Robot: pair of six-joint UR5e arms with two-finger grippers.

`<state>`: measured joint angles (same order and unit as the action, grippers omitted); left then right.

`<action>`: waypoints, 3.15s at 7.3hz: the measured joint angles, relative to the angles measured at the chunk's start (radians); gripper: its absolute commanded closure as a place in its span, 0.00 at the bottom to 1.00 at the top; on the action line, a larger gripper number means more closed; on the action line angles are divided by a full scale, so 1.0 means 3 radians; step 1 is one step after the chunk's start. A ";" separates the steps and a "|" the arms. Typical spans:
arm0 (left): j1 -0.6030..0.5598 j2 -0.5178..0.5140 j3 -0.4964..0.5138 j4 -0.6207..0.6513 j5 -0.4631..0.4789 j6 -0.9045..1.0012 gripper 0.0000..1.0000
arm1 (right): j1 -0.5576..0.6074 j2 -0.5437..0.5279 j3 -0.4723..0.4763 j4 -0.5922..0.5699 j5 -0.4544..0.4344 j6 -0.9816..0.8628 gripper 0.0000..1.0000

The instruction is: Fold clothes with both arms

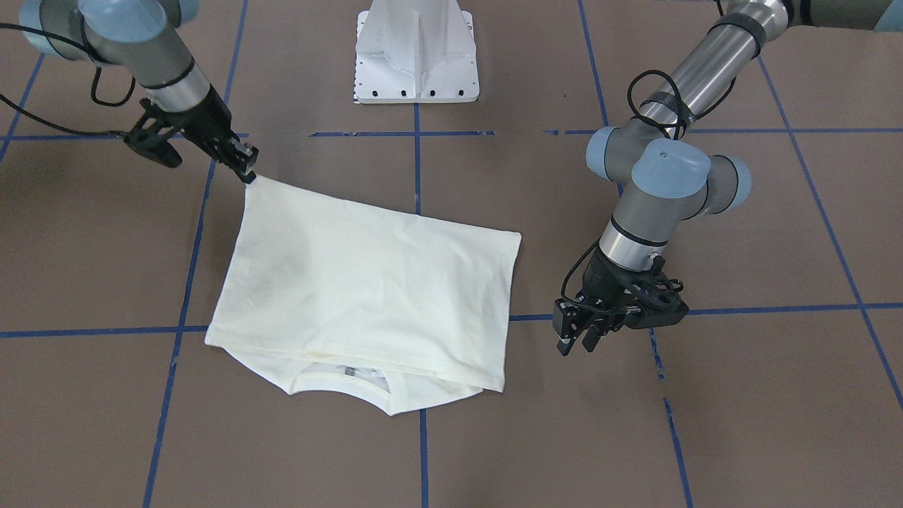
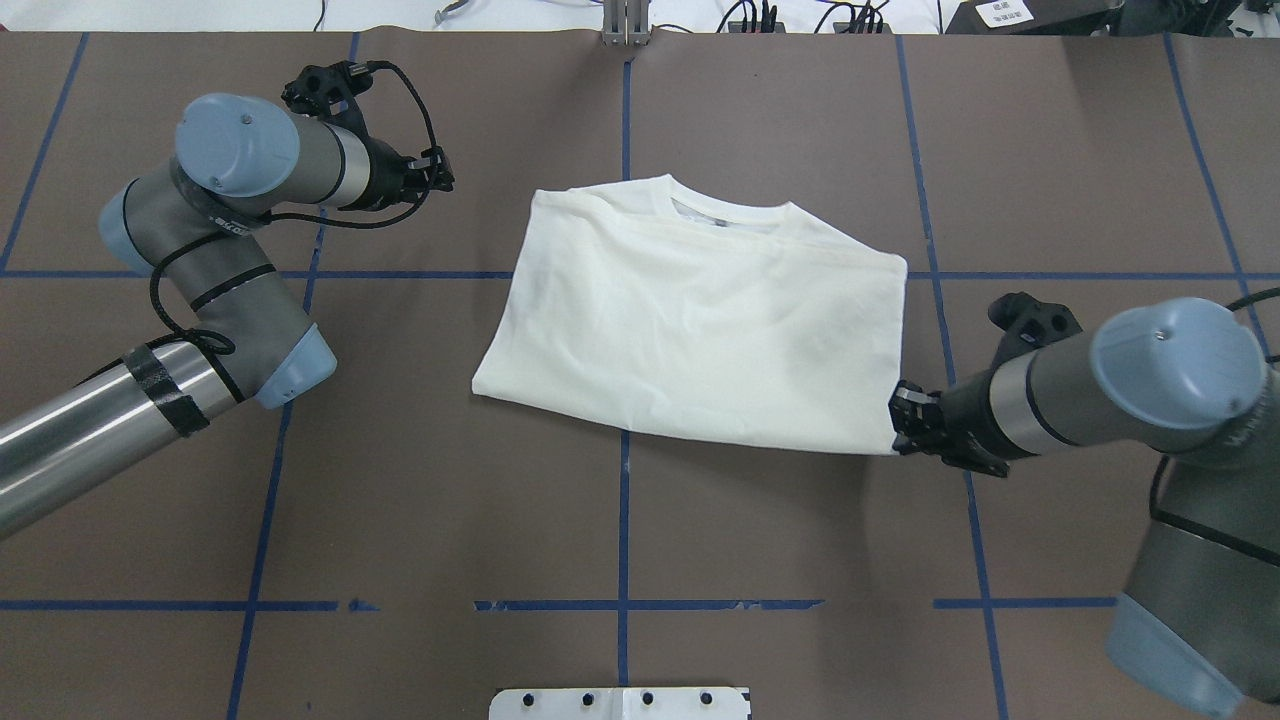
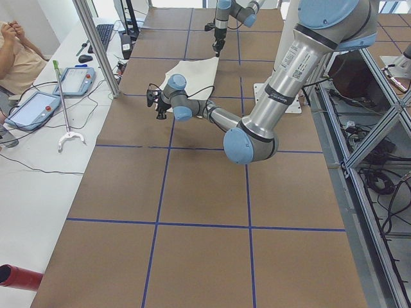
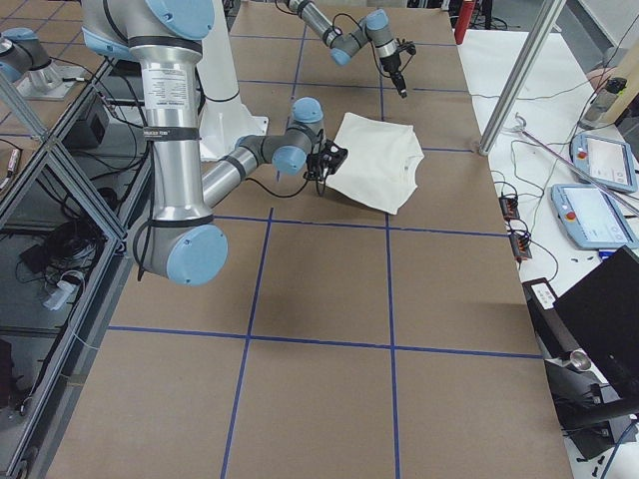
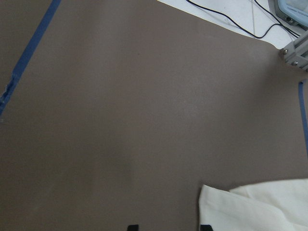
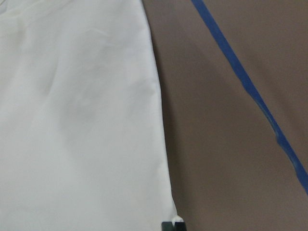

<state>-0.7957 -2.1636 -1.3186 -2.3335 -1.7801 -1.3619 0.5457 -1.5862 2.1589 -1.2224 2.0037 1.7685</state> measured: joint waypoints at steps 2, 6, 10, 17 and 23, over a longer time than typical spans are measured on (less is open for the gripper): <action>0.0032 -0.0014 -0.0038 -0.0011 -0.0070 -0.0013 0.47 | -0.0309 -0.0377 0.0525 -0.0001 0.0811 0.0018 0.01; 0.0155 0.0101 -0.0458 0.0010 -0.0838 -0.0601 0.38 | -0.0745 -0.0424 0.0606 -0.0001 0.0978 0.0041 0.00; 0.0933 0.0257 -0.1006 0.0047 -0.0827 -0.1832 0.39 | 0.0539 0.0077 0.0188 -0.0001 0.0958 -0.0061 0.00; 0.1384 0.0234 -0.0867 0.0061 -0.0313 -0.1941 0.64 | 0.0838 0.0248 -0.0176 -0.0001 0.0838 -0.0392 0.00; 0.1233 0.0233 -0.0843 0.0131 -0.0146 -0.1829 1.00 | 0.0833 0.0287 -0.0180 0.0000 0.0825 -0.0378 0.00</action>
<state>-0.4257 -2.0936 -1.5716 -2.2943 -1.8240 -1.9107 0.7956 -1.5001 2.1050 -1.2222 2.2513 1.6551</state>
